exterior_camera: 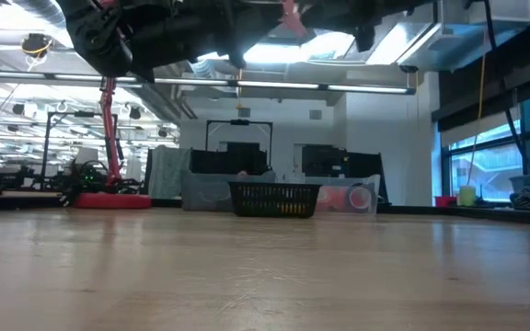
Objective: Pick and place Stapler, Stapler remover, tape
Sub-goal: Put the pink staple remover into the gray bin
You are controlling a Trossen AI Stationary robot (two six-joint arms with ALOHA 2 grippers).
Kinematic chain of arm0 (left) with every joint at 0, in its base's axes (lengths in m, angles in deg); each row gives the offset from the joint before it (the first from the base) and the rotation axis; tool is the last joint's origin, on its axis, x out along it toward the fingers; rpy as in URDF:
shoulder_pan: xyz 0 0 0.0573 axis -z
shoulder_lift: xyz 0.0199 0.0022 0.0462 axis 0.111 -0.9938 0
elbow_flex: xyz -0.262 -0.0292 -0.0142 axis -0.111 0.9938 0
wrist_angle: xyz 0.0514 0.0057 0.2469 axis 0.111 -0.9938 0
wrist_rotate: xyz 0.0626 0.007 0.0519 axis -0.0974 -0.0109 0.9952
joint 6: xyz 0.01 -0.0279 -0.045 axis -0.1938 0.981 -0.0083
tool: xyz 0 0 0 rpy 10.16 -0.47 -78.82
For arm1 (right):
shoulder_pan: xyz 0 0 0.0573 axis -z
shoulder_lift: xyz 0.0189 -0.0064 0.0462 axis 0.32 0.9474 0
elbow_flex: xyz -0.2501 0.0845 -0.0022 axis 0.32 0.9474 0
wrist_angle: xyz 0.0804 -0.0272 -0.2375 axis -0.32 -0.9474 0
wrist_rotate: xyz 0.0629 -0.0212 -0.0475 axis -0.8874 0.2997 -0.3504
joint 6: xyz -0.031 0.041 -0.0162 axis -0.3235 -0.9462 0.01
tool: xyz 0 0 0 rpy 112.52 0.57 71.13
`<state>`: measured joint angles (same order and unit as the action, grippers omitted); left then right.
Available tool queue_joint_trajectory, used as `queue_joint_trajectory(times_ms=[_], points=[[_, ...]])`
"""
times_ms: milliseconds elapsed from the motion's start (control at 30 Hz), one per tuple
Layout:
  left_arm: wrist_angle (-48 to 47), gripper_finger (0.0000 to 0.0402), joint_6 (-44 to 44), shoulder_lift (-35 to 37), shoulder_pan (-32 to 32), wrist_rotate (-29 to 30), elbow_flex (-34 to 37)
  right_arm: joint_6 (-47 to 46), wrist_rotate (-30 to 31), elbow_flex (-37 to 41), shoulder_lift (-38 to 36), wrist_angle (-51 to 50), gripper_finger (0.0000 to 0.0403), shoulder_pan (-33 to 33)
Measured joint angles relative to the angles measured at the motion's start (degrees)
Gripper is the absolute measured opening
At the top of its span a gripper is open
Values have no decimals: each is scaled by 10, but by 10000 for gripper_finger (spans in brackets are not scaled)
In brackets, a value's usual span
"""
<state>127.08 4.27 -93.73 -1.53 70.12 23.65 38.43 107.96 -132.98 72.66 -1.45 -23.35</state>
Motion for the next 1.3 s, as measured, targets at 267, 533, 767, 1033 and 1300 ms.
queue_joint_trajectory(times_ms=[267, 533, 767, 1033, 1300], points=[[-14, 24, -11, 0, -1, -2, 0, -62, 139, 0, -109, -237, 79, -1], [-260, 24, -70, 0, -77, 130, -59, -292, 193, -1, -147, -533, 86, 0], [-714, 24, -136, -47, -189, 239, -260, -284, 194, -1, -121, -526, 79, 0], [-967, 24, -187, -146, -282, 250, -405, -254, 196, 0, -90, -511, 79, 0], [-1010, 25, -221, -203, -298, 254, -425, -249, 208, 0, -69, -510, 79, 0]])
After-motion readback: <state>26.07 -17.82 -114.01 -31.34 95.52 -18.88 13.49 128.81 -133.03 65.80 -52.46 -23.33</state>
